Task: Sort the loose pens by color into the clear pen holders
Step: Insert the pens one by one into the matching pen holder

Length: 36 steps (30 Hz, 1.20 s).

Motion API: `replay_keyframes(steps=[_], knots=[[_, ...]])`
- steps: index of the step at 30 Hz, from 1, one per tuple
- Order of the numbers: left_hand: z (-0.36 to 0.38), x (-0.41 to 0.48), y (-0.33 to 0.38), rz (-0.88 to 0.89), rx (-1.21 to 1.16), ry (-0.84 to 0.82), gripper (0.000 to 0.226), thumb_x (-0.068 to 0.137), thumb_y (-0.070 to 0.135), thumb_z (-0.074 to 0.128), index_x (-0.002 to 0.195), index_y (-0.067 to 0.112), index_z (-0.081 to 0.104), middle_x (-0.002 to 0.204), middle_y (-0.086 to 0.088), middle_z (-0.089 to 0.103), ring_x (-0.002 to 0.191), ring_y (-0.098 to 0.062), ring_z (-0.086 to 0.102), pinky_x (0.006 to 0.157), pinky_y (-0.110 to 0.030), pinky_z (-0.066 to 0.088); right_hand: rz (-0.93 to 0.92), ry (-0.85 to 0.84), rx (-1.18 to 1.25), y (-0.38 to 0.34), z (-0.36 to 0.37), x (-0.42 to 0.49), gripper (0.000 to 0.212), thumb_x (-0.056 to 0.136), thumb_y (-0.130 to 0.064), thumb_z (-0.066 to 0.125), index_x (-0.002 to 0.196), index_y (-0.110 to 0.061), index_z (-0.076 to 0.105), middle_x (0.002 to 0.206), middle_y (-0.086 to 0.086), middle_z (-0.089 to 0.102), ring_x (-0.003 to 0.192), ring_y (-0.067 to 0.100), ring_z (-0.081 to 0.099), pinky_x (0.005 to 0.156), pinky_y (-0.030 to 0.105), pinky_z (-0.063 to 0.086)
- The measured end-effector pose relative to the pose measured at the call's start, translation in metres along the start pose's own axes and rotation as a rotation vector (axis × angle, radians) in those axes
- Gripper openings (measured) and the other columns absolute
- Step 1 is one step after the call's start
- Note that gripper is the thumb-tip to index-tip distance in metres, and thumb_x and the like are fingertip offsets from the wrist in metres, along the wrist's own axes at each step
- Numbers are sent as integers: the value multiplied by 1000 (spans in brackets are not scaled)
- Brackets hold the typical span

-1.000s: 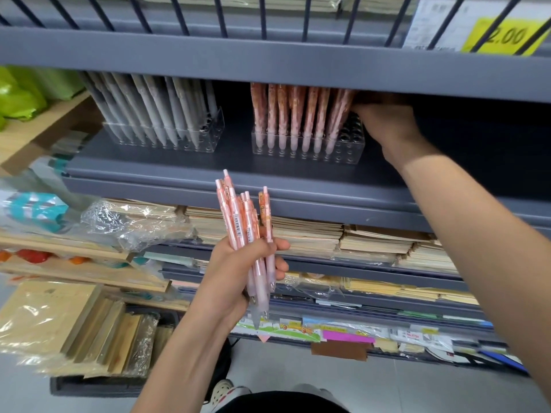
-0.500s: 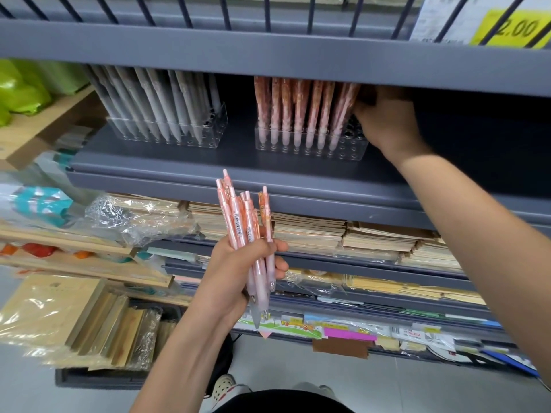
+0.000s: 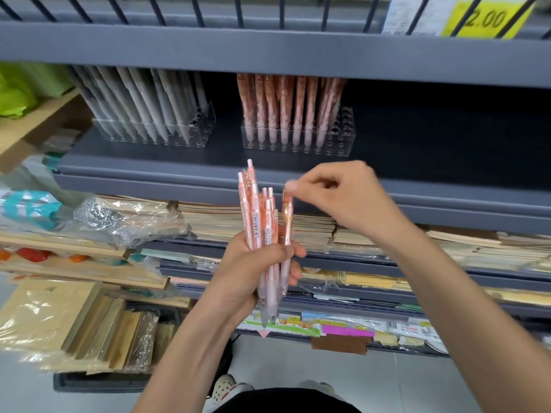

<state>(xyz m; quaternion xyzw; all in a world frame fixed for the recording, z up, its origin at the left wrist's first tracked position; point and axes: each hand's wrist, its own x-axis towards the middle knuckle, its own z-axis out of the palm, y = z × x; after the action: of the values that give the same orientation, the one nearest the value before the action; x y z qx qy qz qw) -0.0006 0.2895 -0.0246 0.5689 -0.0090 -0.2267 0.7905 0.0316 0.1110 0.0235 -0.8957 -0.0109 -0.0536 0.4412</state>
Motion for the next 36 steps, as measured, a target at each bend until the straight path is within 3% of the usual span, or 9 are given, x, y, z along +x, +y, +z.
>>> replay_keyframes(steps=[3, 8, 16, 22, 25, 27, 29, 32, 36], knots=[[12, 2, -4, -2, -8, -40, 9, 71, 5, 66, 77, 9, 72, 77, -14, 73, 54, -21, 66, 50, -28, 55, 28, -91, 164, 1, -9, 0, 14, 78, -39, 79, 79, -25, 77, 79, -5, 74, 74, 13, 65, 71, 27, 54], [30, 7, -8, 5, -83, -22, 33, 69, 10, 75, 97, 2, 59, 78, -15, 75, 64, -26, 74, 55, -27, 58, 81, -127, 475, 15, -35, -1, 3, 85, -18, 74, 84, -15, 73, 84, 5, 73, 73, 11, 61, 57, 22, 47], [25, 14, -22, -22, -107, 105, 30, 75, 22, 84, 88, 14, 57, 64, -3, 58, 47, -16, 53, 44, -25, 46, -126, 707, 921, 25, -84, 22, 5, 91, 5, 59, 96, 2, 59, 80, 13, 68, 69, 25, 68, 69, 35, 56], [25, 14, -22, -26, -165, 92, 51, 72, 50, 81, 98, 15, 55, 62, -1, 53, 44, -14, 48, 43, -24, 43, -180, 696, 1081, -3, -91, 37, 9, 72, -11, 61, 75, -4, 54, 61, 7, 59, 64, 28, 56, 66, 37, 48], [22, 13, -20, -36, -171, 110, 54, 73, 51, 82, 101, 16, 54, 62, 1, 52, 44, -14, 47, 42, -24, 43, -70, 729, 713, -2, -86, 49, 9, 84, -1, 57, 85, -8, 62, 86, 18, 67, 83, 34, 61, 82, 38, 49], [18, 12, -19, -48, -177, 124, 53, 72, 49, 82, 100, 15, 53, 62, 1, 52, 44, -13, 47, 42, -24, 43, -34, 658, 356, 4, -82, 58, 13, 90, -10, 60, 102, -9, 66, 121, 23, 64, 105, 25, 60, 98, 19, 44], [13, 12, -18, -61, -180, 128, 47, 73, 46, 79, 98, 16, 52, 62, 0, 51, 45, -14, 46, 42, -24, 42, -72, 562, 267, 0, -76, 64, 34, 94, -16, 51, 118, 7, 59, 132, 26, 56, 113, 22, 49, 92, 4, 35], [6, 13, -18, -74, -160, 131, 38, 80, 40, 75, 97, 16, 51, 61, 0, 50, 44, -14, 45, 41, -24, 41, -22, 459, -88, 2, -71, 81, 47, 100, -29, 37, 133, 0, 53, 142, 18, 51, 132, 29, 44, 107, 23, 25], [-2, 13, -17, -114, -136, 117, 30, 86, 30, 67, 106, 14, 52, 61, -1, 52, 45, -14, 45, 41, -25, 41, -73, 531, -313, 1, -60, 95, 34, 104, -18, 38, 134, -11, 54, 144, 9, 51, 135, 24, 39, 103, 20, 17]])
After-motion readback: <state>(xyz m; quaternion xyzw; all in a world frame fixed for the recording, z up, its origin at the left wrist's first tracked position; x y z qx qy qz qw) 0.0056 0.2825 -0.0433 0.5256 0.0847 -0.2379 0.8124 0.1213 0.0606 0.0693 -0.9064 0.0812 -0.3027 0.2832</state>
